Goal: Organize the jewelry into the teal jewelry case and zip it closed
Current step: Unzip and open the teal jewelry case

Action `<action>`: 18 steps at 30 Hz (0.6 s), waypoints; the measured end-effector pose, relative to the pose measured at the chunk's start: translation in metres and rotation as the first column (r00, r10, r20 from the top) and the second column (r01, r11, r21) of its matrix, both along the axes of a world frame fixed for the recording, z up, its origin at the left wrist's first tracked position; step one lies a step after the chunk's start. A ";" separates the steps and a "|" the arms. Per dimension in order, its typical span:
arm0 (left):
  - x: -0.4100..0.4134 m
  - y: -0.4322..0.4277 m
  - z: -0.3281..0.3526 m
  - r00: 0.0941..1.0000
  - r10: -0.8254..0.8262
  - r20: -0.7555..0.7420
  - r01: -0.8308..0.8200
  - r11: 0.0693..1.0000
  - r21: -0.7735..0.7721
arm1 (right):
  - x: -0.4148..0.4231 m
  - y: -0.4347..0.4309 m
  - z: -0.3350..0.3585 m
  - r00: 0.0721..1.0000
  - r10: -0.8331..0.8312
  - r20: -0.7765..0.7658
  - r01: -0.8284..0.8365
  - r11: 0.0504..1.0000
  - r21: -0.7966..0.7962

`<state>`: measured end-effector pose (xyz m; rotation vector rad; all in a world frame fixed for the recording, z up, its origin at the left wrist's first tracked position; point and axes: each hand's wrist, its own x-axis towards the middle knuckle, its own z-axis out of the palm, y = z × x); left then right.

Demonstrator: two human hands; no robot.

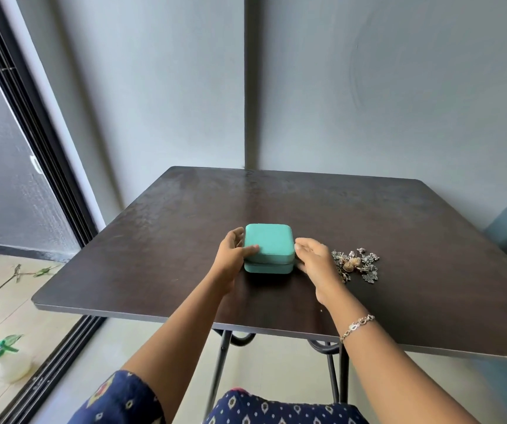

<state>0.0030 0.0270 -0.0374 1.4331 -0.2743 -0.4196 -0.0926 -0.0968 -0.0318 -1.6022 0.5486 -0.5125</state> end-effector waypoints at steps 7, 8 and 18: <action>0.022 -0.006 0.000 0.997 -0.037 0.060 0.030 0.993 0.117 | 0.028 -0.011 0.015 0.976 0.094 -0.197 -0.165 0.911 -0.379; 0.024 -0.006 0.001 0.997 -0.048 0.056 0.041 0.992 0.117 | 0.030 -0.011 0.017 0.965 0.107 -0.238 -0.205 0.876 -0.437; 0.039 -0.005 0.008 0.984 -0.177 -0.010 0.176 0.976 0.129 | 0.033 -0.017 0.013 0.958 0.205 -0.203 -0.257 0.926 -0.277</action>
